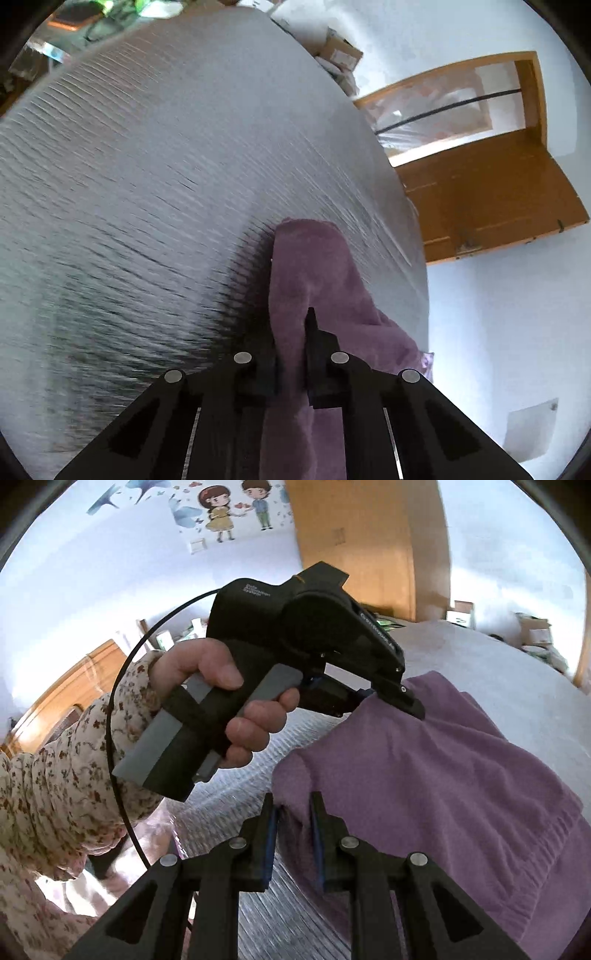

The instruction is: Fold clothes

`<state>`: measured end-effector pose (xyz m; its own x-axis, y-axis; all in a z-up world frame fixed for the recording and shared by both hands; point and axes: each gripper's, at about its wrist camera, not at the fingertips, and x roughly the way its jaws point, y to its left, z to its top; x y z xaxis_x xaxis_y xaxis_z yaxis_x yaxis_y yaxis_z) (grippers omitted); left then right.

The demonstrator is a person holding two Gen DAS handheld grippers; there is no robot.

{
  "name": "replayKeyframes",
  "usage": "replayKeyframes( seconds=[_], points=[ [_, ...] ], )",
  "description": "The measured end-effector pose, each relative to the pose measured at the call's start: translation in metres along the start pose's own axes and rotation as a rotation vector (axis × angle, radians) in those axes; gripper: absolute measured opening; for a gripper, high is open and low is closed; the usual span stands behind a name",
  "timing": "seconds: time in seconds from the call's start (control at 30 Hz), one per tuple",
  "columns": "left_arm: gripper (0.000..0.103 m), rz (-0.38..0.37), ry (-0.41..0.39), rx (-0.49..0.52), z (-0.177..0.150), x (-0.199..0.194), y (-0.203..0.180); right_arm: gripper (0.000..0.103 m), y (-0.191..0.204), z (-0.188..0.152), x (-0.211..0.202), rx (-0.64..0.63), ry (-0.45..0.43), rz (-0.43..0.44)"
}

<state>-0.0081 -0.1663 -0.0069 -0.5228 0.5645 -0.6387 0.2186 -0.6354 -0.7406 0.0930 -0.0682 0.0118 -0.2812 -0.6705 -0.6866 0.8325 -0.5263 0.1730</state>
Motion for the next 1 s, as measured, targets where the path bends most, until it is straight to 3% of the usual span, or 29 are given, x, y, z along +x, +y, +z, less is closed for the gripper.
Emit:
replayKeyframes(
  seconds=[0.23,0.63,0.77,1.0],
  points=[
    [0.011,0.051,-0.043,-0.034,0.007,-0.038,0.033,0.017,0.014,0.020,0.030,-0.032,0.012,0.072],
    [0.017,0.100,-0.055,-0.046,0.008,-0.052,0.048,0.021,0.016,0.038,0.057,-0.020,0.036,0.114],
    [0.019,0.131,-0.078,-0.031,0.004,-0.065,0.046,0.033,0.019,0.038,0.048,-0.026,0.003,0.089],
    [0.022,0.166,-0.214,-0.004,-0.008,-0.104,0.030,0.034,0.003,0.038,0.007,0.014,-0.092,0.049]
  ],
)
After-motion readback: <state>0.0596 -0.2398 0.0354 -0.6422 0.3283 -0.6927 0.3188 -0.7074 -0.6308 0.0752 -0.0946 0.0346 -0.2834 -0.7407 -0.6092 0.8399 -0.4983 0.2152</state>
